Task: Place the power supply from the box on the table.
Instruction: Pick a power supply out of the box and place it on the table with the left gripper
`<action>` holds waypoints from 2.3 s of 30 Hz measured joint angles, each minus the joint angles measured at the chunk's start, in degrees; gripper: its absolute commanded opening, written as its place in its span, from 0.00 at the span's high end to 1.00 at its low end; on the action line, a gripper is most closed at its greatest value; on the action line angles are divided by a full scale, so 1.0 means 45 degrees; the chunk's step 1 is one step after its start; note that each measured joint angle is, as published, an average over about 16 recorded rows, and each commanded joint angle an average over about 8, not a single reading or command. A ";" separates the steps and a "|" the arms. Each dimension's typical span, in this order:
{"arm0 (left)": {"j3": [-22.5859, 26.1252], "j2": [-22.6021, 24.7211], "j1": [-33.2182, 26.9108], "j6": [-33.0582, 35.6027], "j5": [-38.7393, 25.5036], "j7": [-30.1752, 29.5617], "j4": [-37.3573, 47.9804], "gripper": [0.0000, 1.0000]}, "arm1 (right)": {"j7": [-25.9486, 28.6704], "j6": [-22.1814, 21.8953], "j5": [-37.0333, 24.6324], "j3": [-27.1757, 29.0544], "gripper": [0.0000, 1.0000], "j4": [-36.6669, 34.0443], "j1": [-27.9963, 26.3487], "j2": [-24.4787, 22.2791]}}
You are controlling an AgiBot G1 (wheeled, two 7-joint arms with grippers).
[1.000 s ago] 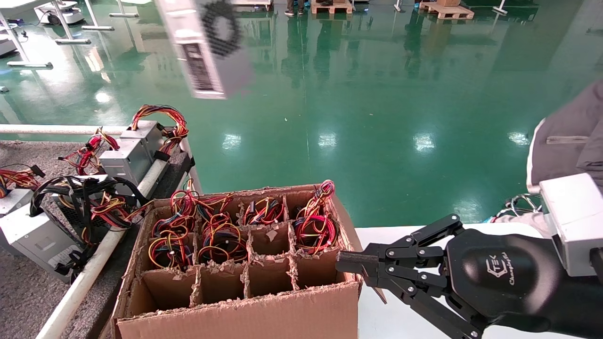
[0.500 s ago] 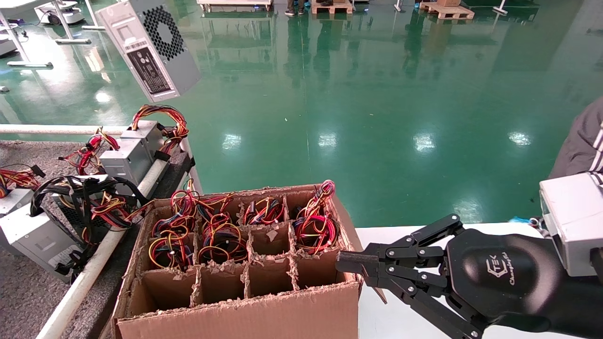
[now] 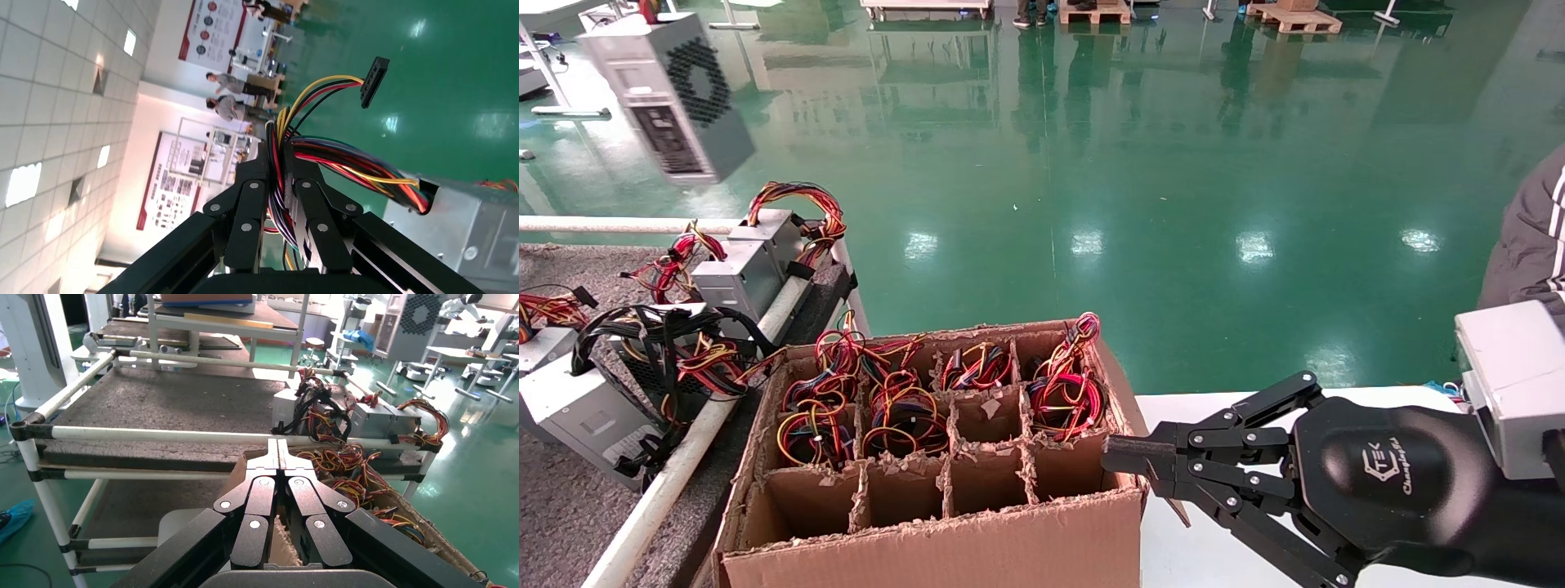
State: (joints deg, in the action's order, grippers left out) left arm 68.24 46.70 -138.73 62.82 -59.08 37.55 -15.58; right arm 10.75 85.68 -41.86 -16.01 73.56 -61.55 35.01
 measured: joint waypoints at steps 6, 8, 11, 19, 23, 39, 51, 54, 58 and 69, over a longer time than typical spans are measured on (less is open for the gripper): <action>0.0269 -0.0102 -0.0170 -0.0070 -0.0380 -0.0289 0.0105 1.00 | 0.0000 0.0000 0.0000 0.0000 1.00 0.0000 0.0000 0.0000; 0.0355 -0.0138 -0.0212 -0.0090 -0.0494 -0.0374 0.0148 1.00 | 0.0000 0.0000 0.0000 0.0000 1.00 0.0000 0.0000 0.0000; 0.0487 -0.0194 -0.0260 -0.0117 -0.0660 -0.0495 0.0220 1.00 | 0.0000 0.0000 0.0000 0.0000 1.00 0.0000 0.0000 0.0000; 0.0787 -0.0306 -0.0301 -0.0160 -0.1012 -0.0766 0.0411 1.00 | 0.0000 0.0000 0.0000 0.0000 1.00 0.0000 0.0000 0.0000; 0.0907 -0.0330 -0.0285 -0.0155 -0.1139 -0.0888 0.0496 1.00 | 0.0000 0.0000 0.0000 0.0000 1.00 0.0000 0.0000 0.0000; 0.1223 -0.0432 0.0001 -0.0043 -0.1414 -0.1292 0.0791 1.00 | 0.0000 0.0000 0.0000 0.0000 1.00 0.0000 0.0000 0.0000; 0.1421 -0.0532 0.0198 0.0073 -0.1574 -0.1583 0.1004 1.00 | 0.0000 0.0000 0.0000 0.0000 1.00 0.0000 0.0000 0.0000; 0.1466 -0.0553 0.0228 0.0085 -0.1613 -0.1643 0.1053 1.00 | 0.0000 0.0000 0.0000 0.0000 1.00 0.0000 0.0000 0.0000; 0.1516 -0.0585 0.0262 0.0068 -0.1661 -0.1701 0.1117 1.00 | 0.0000 0.0000 0.0000 0.0000 1.00 0.0000 0.0000 0.0000; 0.1629 -0.0713 0.0301 -0.0184 -0.1799 -0.1745 0.1311 1.00 | 0.0000 0.0000 0.0000 0.0000 1.00 0.0000 0.0000 0.0000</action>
State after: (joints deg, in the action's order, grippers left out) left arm 75.57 43.49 -137.38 61.99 -67.17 29.70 -9.68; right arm 10.75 85.68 -41.86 -16.01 73.56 -61.55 35.01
